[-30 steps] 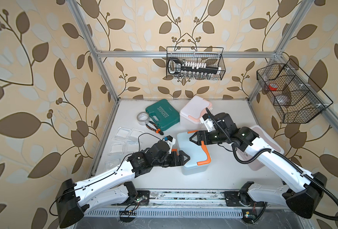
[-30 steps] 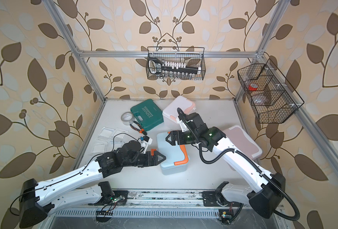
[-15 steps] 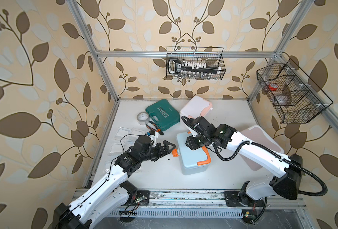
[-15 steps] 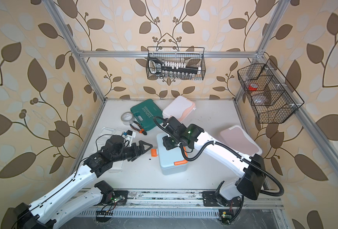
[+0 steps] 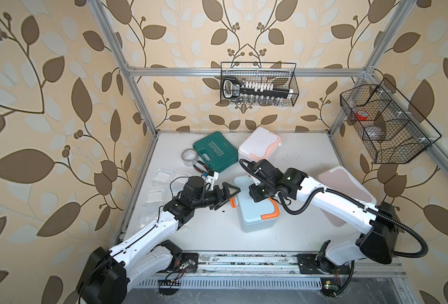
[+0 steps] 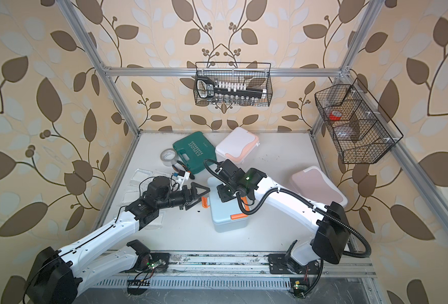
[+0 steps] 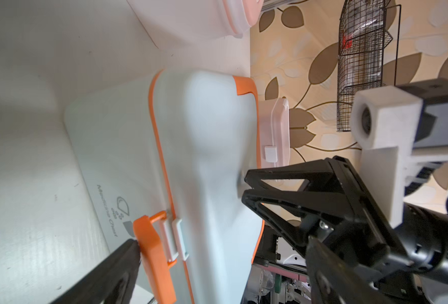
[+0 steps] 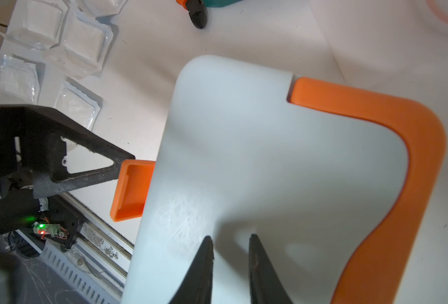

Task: Open first aid kits and take out gauze
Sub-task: Fasten the fastener of the first aid kit.

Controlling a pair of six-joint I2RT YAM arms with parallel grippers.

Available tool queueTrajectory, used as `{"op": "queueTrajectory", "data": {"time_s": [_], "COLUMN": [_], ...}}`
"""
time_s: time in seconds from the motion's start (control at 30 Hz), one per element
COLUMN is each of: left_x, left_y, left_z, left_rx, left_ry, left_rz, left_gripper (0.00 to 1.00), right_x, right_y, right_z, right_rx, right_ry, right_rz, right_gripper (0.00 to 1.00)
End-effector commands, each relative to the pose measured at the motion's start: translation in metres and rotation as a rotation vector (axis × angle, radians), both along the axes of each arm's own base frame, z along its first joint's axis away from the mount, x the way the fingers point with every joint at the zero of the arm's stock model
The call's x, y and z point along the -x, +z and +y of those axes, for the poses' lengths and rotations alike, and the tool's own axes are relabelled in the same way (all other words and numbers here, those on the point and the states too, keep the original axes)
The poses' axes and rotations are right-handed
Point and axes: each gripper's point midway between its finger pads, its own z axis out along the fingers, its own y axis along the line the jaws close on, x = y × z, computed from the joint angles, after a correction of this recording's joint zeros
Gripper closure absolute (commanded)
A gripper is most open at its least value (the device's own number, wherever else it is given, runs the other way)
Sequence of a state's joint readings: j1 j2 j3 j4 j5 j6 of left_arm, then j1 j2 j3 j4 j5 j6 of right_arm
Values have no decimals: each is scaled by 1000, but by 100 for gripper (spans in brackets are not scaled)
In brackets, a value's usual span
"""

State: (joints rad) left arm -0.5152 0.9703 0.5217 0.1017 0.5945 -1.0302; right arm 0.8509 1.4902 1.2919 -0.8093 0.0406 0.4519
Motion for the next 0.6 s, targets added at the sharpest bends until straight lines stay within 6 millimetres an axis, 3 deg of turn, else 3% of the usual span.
{"op": "queueTrajectory", "data": {"time_s": [0.0, 0.57], "left_x": [-1, -5], "left_y": [14, 12], "left_z": [-2, -16], "left_rx": [48, 74], "left_ry": [-13, -43], "left_rz": [-33, 0], "left_gripper": [1, 1], "right_x": [16, 18], "right_y": [-23, -22], "right_z": [-9, -7], "right_rx": [56, 38], "right_ry": [10, 20], "right_rz": [81, 83], "right_gripper": [75, 75]}}
